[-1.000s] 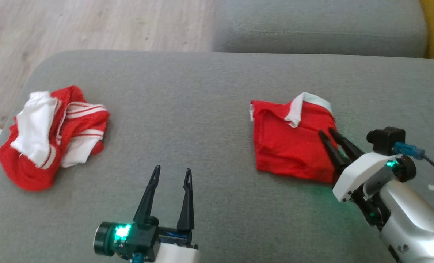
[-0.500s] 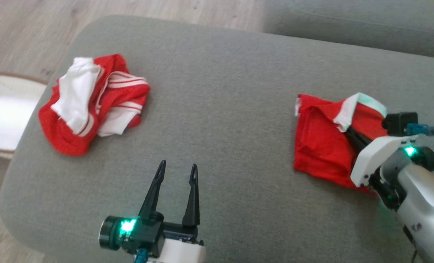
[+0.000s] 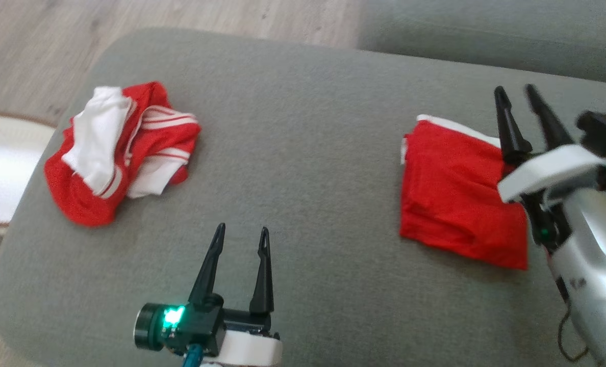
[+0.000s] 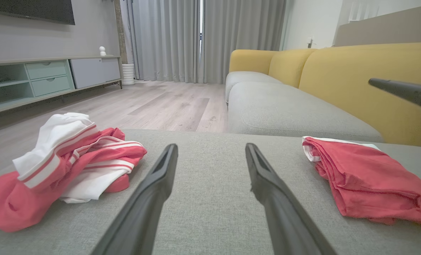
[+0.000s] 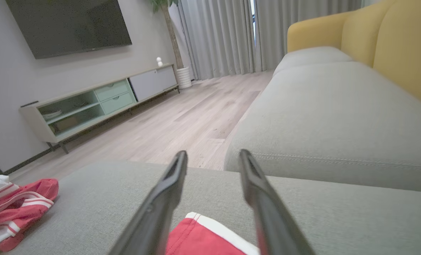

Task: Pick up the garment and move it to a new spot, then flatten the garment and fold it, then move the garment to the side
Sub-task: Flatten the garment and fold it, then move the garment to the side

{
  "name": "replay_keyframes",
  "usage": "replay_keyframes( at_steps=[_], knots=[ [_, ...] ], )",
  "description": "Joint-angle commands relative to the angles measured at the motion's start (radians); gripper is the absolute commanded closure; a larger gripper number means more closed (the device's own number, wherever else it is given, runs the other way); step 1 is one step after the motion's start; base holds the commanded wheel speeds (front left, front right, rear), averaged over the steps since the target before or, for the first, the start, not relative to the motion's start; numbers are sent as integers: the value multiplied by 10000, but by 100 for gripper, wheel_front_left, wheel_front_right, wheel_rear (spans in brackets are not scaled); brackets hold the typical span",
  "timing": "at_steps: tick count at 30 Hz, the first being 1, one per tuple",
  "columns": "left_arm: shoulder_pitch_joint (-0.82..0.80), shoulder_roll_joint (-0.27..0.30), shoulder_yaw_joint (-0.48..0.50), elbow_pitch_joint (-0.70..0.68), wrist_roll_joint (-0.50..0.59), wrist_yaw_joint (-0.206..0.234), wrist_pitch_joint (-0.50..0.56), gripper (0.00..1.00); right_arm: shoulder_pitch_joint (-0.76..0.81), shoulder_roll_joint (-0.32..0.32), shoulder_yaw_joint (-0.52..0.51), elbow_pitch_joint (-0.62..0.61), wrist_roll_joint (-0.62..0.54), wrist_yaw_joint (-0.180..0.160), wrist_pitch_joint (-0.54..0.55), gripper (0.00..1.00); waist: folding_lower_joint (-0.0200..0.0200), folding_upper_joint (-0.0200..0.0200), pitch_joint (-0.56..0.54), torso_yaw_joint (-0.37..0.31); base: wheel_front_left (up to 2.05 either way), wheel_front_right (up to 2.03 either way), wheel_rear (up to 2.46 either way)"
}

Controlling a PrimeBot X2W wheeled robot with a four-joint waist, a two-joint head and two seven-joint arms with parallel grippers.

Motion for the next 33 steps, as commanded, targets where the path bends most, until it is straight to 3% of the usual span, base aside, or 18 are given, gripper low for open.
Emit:
replay_keyframes(
  at_steps=[1,7,13,24,33],
  knots=[
    [-136,-7,333,-234,89,20,-95,0,336,55,-280,-550,-252,-7,-132,0,-1,0,-346,-346,0,0,0],
    [377,57,720,12,370,-65,-95,0,3377,1082,-2203,-3057,-1885,-7,-135,0,-1,0,-1114,-1124,0,0,0],
    [806,115,1108,-173,659,-2,-95,0,5448,1565,-2711,-4630,-3132,-7,-136,0,-1,0,-1475,-1827,0,0,0],
    [2371,198,1637,-692,1033,108,-95,0,7530,1918,-2861,-5576,-3652,-7,-137,0,-1,0,-2301,-2366,0,0,0],
    [2929,182,2118,-878,1064,-40,-95,0,7934,2122,-2810,-5627,-3603,-7,-137,0,-1,0,-2506,-2443,0,0,0]
  ],
)
